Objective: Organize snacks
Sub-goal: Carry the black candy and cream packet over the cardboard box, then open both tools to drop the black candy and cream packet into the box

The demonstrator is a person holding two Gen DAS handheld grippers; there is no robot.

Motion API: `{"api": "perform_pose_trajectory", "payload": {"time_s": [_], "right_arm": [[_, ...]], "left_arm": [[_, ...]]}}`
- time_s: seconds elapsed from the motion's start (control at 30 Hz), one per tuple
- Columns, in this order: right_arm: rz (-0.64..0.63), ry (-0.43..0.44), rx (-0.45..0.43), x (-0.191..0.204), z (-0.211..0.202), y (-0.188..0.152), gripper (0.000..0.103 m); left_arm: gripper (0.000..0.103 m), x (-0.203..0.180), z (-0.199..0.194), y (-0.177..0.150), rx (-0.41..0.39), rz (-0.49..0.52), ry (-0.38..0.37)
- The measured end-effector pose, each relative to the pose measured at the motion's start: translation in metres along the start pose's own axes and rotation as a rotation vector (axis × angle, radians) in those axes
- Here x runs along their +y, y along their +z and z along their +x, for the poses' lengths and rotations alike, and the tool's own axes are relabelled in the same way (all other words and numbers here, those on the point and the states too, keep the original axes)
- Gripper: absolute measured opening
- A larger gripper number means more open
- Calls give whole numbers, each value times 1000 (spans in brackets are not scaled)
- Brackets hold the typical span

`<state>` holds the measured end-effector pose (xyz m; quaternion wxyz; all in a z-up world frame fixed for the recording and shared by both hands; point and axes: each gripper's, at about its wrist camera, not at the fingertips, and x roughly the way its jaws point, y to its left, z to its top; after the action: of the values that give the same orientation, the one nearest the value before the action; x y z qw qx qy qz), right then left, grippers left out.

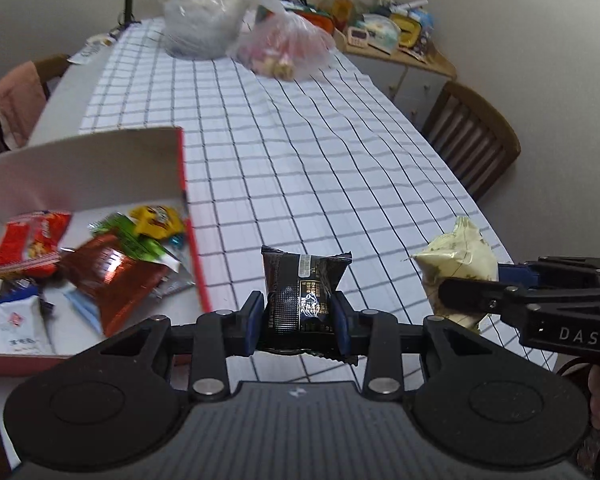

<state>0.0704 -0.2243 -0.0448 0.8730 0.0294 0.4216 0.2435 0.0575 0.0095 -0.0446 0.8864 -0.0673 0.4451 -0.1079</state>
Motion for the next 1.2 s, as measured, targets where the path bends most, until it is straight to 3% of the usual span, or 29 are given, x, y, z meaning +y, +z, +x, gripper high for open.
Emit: {"api": "perform_pose_trajectory", "payload": {"time_s": [0.63, 1.0, 1.2], "right_arm": [[-172, 111, 11, 109, 67, 44, 34], [-284, 107, 81, 164, 132, 53, 34], [-330, 87, 131, 181, 167, 47, 34]], "left_arm": [[35, 109, -56, -5, -109, -162, 203], [34, 177, -58, -13, -94, -239, 324], [34, 201, -45, -15, -49, -259, 354]]}}
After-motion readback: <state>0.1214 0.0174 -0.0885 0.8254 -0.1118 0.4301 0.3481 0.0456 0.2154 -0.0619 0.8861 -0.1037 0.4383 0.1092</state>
